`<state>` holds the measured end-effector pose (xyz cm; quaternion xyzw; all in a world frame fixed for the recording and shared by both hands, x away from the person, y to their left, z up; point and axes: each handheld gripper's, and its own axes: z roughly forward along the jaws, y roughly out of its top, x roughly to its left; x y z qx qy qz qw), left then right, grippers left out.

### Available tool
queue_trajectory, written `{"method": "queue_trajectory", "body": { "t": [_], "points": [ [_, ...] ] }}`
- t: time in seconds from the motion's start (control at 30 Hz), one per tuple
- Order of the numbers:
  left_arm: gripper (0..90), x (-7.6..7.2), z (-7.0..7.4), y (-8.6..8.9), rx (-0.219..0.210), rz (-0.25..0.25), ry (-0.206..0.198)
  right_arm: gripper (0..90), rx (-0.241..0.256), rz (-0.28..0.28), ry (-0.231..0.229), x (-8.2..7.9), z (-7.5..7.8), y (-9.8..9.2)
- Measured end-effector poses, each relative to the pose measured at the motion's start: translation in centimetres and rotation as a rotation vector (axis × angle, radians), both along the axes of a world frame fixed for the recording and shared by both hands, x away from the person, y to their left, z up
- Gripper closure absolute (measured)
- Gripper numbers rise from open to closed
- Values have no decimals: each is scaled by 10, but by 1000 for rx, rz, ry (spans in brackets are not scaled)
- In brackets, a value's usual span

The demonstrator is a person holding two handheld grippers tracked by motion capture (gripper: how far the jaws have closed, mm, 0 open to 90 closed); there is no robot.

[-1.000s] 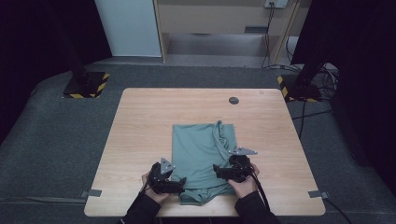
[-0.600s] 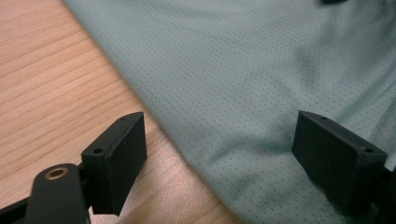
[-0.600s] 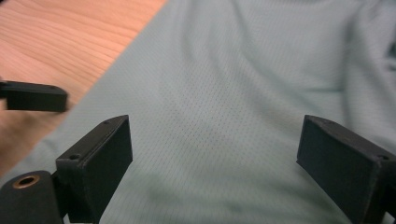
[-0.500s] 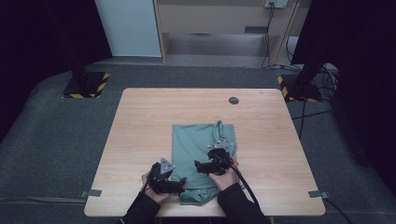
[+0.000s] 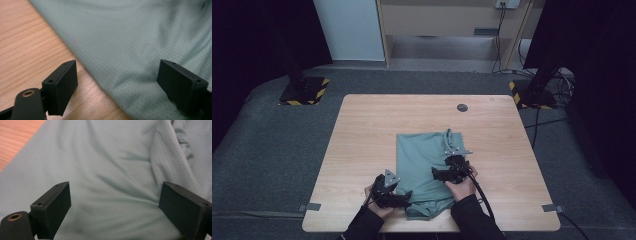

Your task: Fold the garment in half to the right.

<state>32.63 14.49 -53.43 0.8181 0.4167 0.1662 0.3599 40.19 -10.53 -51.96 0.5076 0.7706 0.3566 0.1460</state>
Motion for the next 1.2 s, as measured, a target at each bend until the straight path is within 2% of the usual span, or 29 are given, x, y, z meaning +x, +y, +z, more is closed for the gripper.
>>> {"method": "queue_trajectory", "body": {
  "t": [0.13,0.3,0.5,0.63,0.77,0.87,0.93,1.03,1.1,1.2],
  "points": [
    [153,0,0,0,0,0,0,102,-10,-36,26,3,0,-9],
    [153,0,0,0,3,-2,1,99,5,-51,50,4,3,-17],
    [153,0,0,0,3,-3,1,99,65,-53,-2,-2,20,-21],
    [152,0,0,0,2,-2,0,99,75,-15,-28,-1,27,-3],
    [152,0,0,0,2,-2,0,101,60,30,0,10,19,23],
    [152,0,0,0,1,-3,0,104,55,31,34,21,5,31],
    [152,1,0,0,1,-5,0,108,51,18,46,27,-2,30],
    [152,1,0,0,1,-5,-1,115,54,2,37,29,-1,24],
    [152,1,0,0,4,-6,1,113,26,-24,26,32,0,18],
    [152,1,0,0,4,-8,1,114,43,-54,40,36,1,6]
  ]
}}
